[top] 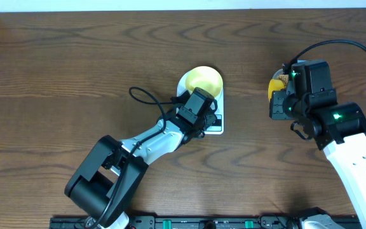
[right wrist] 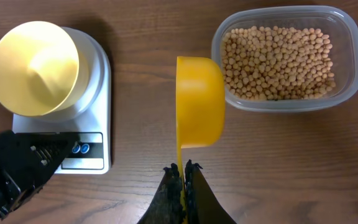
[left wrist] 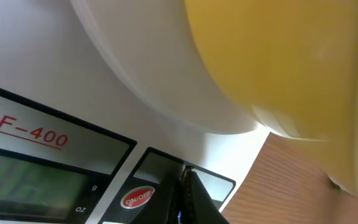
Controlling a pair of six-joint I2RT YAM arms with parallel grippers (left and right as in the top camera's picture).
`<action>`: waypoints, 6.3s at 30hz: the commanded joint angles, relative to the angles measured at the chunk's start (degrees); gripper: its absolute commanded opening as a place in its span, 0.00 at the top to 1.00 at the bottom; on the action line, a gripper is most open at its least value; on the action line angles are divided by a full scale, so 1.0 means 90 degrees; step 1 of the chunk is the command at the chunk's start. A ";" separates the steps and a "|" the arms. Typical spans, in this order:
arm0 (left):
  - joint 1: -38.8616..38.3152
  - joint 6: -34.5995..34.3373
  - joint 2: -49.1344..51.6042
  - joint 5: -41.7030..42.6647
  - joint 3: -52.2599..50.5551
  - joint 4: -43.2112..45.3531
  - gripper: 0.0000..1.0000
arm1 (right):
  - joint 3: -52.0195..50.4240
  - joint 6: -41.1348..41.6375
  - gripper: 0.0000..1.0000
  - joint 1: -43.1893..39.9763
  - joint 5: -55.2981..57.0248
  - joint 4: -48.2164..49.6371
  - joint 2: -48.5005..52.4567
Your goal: Scoop item into bowl and weigh 50g on scale
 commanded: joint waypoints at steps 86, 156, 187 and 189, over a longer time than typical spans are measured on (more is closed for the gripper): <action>0.4872 1.4001 -0.2868 0.3089 0.3315 -0.7660 0.01 | -0.0005 -0.0243 0.99 -0.0223 -0.0704 0.1484 0.0471; 0.4080 1.3692 -0.2528 0.2764 0.3050 -0.7616 0.01 | -0.0005 -0.1948 0.99 -0.1593 -0.0726 -0.0296 -0.0838; 0.4080 1.3692 -0.2528 0.2761 0.3050 -0.7616 0.01 | -0.0005 -0.3191 0.99 -0.1783 0.0857 0.0338 0.0746; 0.4080 1.3692 -0.2528 0.2761 0.3050 -0.7616 0.01 | -0.0005 -0.3123 0.99 -0.1780 0.0852 0.0510 0.0874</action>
